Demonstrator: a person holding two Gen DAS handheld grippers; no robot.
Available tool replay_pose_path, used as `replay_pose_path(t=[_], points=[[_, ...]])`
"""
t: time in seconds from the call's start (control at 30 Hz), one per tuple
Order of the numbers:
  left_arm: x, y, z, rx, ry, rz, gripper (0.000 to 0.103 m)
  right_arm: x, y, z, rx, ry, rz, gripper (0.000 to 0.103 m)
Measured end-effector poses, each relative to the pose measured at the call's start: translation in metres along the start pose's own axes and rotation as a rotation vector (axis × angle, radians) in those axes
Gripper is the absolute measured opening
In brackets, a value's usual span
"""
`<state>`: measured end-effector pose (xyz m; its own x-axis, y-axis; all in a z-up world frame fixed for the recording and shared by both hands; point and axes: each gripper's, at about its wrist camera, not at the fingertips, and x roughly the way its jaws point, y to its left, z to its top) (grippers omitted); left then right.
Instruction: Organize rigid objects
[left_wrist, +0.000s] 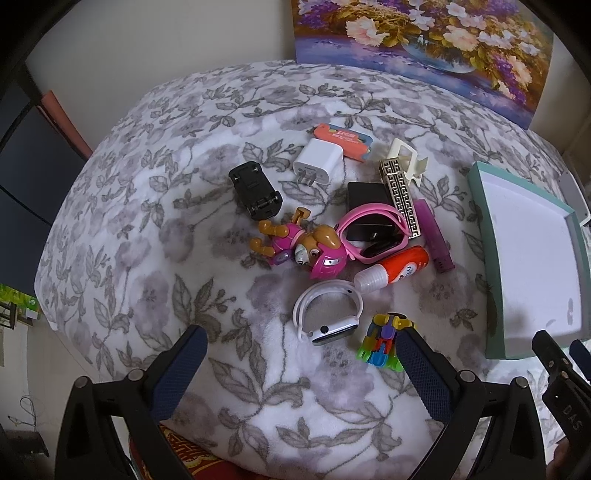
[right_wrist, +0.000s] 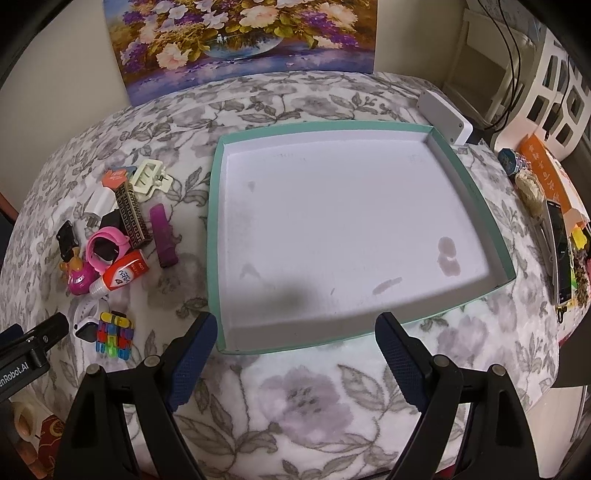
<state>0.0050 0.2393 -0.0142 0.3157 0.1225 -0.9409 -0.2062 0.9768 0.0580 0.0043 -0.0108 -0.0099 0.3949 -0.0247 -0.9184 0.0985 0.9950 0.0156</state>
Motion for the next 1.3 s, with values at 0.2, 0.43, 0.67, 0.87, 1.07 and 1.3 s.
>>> replay_pose_path(t=[0.2, 0.43, 0.67, 0.87, 1.07, 1.3], points=[[0.0007, -0.0004, -0.0002, 0.001, 0.000, -0.004, 0.103, 0.0005, -0.0002, 0.0000, 0.007, -0.001, 0.000, 0.088], [0.0007, -0.0007, -0.0007, 0.000, -0.004, 0.006, 0.103, -0.0008, -0.0038, 0.0003, 0.025, -0.001, 0.015, 0.088], [0.0013, -0.0006, -0.0008, 0.005, 0.000, 0.019, 0.103, 0.0004, -0.0028, 0.0010, 0.027, 0.002, 0.009, 0.088], [0.0001, -0.0010, -0.0006, 0.012, -0.007, 0.015, 0.103, 0.0010, 0.0003, 0.0009, 0.011, 0.004, 0.005, 0.088], [0.0001, -0.0010, -0.0008, 0.011, -0.005, 0.014, 0.103, 0.0020, -0.0027, 0.0014, 0.020, 0.013, 0.012, 0.088], [0.0000, -0.0015, -0.0006, 0.012, -0.004, 0.015, 0.103, 0.0038, -0.0006, 0.0019, 0.009, 0.019, 0.009, 0.088]])
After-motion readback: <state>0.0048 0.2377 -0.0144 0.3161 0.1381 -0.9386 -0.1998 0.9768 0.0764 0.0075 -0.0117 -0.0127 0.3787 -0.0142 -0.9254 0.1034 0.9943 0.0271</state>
